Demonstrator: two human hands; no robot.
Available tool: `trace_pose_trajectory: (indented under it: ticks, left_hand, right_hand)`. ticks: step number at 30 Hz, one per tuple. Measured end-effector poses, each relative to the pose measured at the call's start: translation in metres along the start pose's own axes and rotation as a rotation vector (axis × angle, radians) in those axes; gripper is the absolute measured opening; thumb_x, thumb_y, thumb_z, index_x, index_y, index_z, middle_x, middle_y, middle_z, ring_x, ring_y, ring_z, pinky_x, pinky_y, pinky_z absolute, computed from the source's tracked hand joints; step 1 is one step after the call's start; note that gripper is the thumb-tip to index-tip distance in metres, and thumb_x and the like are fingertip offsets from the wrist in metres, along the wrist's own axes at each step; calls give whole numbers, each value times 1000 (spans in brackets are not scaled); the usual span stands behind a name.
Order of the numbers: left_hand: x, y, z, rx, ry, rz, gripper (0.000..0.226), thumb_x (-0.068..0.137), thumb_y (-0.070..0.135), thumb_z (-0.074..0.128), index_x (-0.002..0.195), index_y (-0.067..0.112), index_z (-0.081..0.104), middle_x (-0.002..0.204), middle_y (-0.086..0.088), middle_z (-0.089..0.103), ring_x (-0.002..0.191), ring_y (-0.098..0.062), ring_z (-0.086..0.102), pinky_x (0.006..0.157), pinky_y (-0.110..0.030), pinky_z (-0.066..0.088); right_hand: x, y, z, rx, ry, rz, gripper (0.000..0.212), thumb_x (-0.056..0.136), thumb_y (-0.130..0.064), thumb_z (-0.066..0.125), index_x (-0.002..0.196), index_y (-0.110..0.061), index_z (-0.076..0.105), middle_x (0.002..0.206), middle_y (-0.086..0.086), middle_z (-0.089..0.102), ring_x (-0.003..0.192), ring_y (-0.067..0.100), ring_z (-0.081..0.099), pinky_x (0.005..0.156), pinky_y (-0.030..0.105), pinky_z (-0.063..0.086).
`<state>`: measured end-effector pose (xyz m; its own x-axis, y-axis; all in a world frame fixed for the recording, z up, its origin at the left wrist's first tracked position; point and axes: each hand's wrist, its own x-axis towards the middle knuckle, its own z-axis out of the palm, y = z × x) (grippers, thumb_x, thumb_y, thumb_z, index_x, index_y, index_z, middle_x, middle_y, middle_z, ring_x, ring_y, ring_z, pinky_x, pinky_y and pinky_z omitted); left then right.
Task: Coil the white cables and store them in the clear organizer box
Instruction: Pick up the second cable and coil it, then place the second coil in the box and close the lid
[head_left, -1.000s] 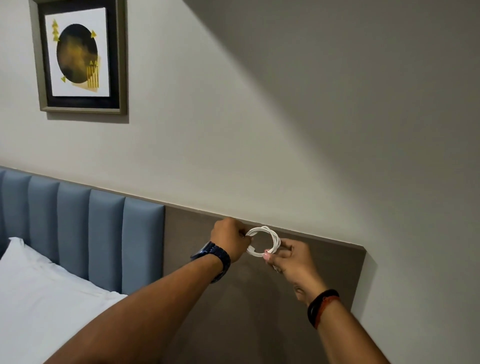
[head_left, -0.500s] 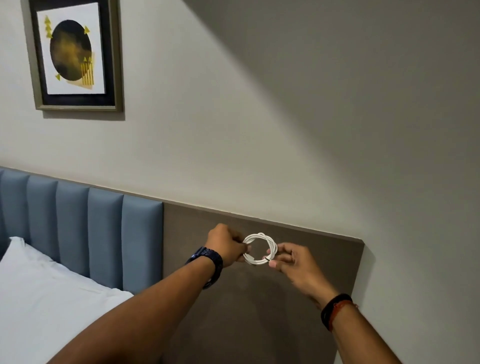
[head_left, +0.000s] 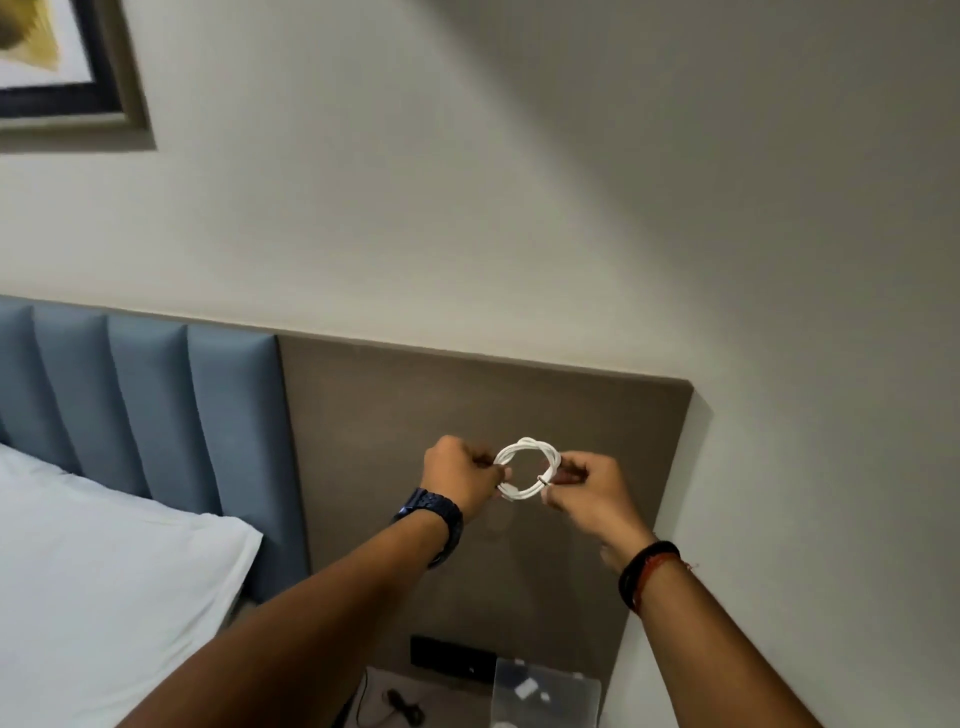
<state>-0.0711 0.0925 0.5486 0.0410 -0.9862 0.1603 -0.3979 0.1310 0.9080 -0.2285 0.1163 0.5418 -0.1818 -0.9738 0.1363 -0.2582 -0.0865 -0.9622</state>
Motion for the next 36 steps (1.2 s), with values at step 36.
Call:
trace_pose_trajectory:
  ticks: [36]
  left_hand:
    - [-45,-590,371,-69,-327,-684,12,71,8,79,82,9,76,76,-9,72,71,-25,69,77,-40,59]
  right_hand:
    - [-18,670,88,-12,185,967,25,70,6,74,57,-14,67,68,11,68,71,28,69,70,38,59]
